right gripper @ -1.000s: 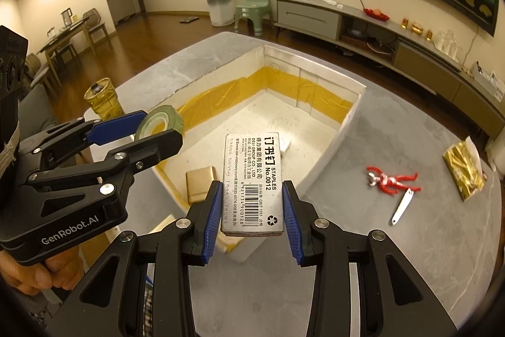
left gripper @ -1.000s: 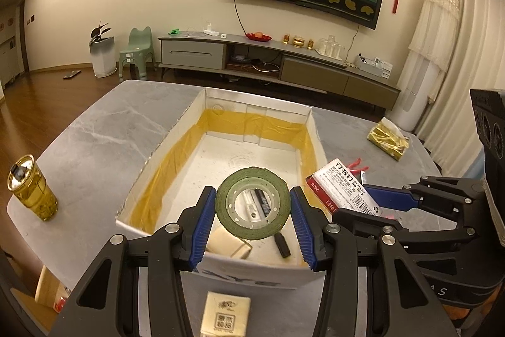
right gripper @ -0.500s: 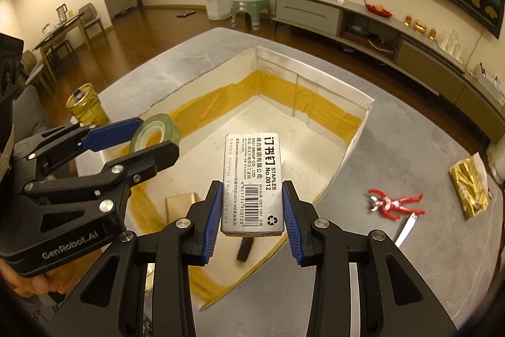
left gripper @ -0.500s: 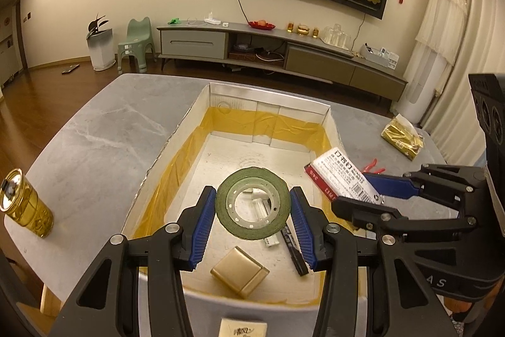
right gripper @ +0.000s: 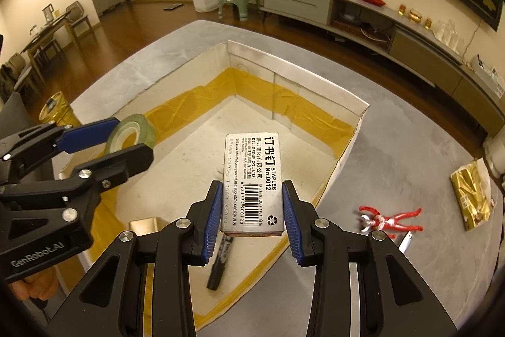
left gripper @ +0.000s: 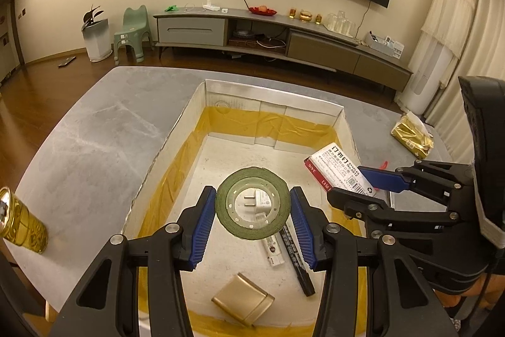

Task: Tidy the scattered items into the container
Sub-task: 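Open both tools to drop the tape roll and staples box inside, then move the left tool to the cream tissue pack while the right tool moves to the nail clipper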

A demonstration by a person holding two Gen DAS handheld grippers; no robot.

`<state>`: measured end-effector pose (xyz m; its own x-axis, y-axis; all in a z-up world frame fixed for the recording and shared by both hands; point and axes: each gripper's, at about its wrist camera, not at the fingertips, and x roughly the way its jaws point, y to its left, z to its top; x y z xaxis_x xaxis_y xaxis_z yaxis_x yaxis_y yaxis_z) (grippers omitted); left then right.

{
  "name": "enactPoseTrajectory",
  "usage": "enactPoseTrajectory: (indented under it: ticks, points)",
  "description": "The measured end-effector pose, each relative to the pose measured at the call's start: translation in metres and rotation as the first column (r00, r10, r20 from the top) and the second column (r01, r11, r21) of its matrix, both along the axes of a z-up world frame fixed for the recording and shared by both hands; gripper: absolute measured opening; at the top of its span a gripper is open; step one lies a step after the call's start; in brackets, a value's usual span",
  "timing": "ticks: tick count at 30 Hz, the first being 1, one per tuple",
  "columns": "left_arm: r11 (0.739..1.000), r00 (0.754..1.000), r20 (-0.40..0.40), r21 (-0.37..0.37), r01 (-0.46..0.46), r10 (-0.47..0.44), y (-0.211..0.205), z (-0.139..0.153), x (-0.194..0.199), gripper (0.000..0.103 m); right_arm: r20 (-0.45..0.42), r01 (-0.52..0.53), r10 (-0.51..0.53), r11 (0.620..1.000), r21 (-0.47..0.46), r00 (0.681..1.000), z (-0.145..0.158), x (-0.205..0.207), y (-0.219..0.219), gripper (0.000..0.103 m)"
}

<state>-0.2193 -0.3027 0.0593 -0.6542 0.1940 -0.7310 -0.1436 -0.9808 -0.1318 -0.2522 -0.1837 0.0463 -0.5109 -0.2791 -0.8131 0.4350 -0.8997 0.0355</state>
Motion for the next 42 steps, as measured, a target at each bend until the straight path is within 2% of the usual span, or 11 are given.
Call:
enactPoseTrajectory:
  ticks: [6, 16, 18, 19, 20, 27, 42]
  points:
    - [1.000, 0.999, 0.031, -0.016, 0.010, -0.009, 0.003, -0.002, -0.021, 0.049, 0.010, 0.005, -0.005, 1.000, 0.014, 1.000, -0.005, -0.016, 0.000, 0.039]
    - [1.000, 0.996, 0.092, -0.002, 0.001, -0.001, 0.003, -0.016, -0.043, 0.050, 0.026, 0.006, -0.007, 0.999, 0.032, 1.000, -0.012, -0.033, 0.001, 0.040]
    - [1.000, 0.995, 0.094, -0.013, -0.007, 0.008, 0.002, -0.019, -0.047, 0.062, 0.023, 0.006, -0.007, 1.000, 0.028, 1.000, -0.012, -0.035, 0.002, 0.041]
    - [1.000, 0.996, 0.090, -0.012, -0.010, 0.011, 0.001, -0.019, -0.047, 0.075, 0.022, 0.008, -0.009, 1.000, 0.025, 1.000, -0.013, -0.036, 0.003, 0.041]
    - [1.000, 0.996, 0.083, -0.013, -0.014, 0.015, 0.000, -0.019, -0.047, 0.079, 0.022, 0.014, -0.014, 1.000, 0.025, 1.000, -0.013, -0.037, 0.003, 0.041]
    - [0.999, 0.997, 0.082, -0.039, 0.004, -0.001, 0.001, -0.023, -0.043, 0.079, 0.043, 0.024, -0.024, 1.000, 0.007, 0.999, -0.018, -0.038, 0.007, 0.044]
    - [0.999, 0.997, 0.074, -0.040, 0.014, -0.011, 0.000, -0.016, -0.025, 0.079, 0.042, 0.008, -0.008, 1.000, 0.001, 0.999, -0.012, -0.019, 0.005, 0.044]
